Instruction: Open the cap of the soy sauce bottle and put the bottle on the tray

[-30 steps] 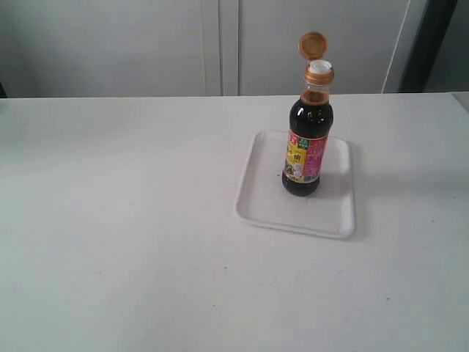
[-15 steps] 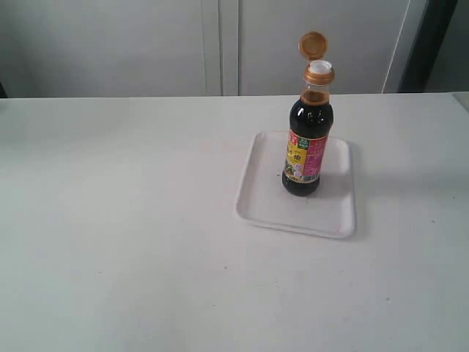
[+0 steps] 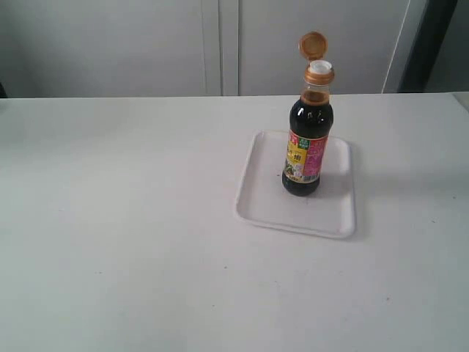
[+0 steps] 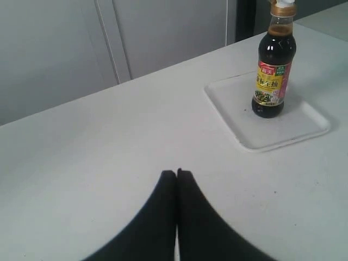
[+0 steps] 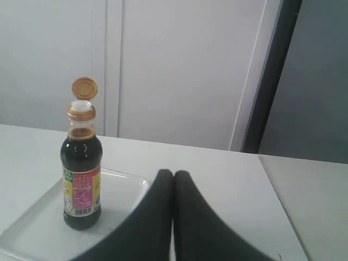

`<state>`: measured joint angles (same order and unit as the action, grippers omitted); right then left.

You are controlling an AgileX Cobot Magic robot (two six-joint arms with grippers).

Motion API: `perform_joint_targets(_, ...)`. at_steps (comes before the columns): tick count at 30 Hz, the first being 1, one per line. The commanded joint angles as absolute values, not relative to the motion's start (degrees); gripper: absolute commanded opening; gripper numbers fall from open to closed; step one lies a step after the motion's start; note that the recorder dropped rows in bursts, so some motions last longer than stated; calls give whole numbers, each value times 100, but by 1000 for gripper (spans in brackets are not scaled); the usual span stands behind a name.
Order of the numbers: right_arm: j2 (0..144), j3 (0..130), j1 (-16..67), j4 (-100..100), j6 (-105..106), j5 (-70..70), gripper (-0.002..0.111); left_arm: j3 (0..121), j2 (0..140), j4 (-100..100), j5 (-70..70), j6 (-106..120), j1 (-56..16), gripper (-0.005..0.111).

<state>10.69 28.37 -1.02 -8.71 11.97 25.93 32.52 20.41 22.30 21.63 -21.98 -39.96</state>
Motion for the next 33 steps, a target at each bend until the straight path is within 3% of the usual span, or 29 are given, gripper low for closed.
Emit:
perform_joint_targets(1,1050,2792,-117,-891,1172,2600,0,3242,2004,2225,2138,-2250,-4004,0)
perform_joint_targets(7,1050,2792,-117,-891,1172,2600,0,3242,2004,2225,2080,-2196,-4004,0)
perform_joint_targets(15,1050,2792,-117,-891,1172,2600,0,3033,2004,1070,1850,-124,-3909,0)
perform_joint_targets(33,1050,2792,-117,-891,1172,2600,0,2007,2004,179,1000,-124,-1527,0)
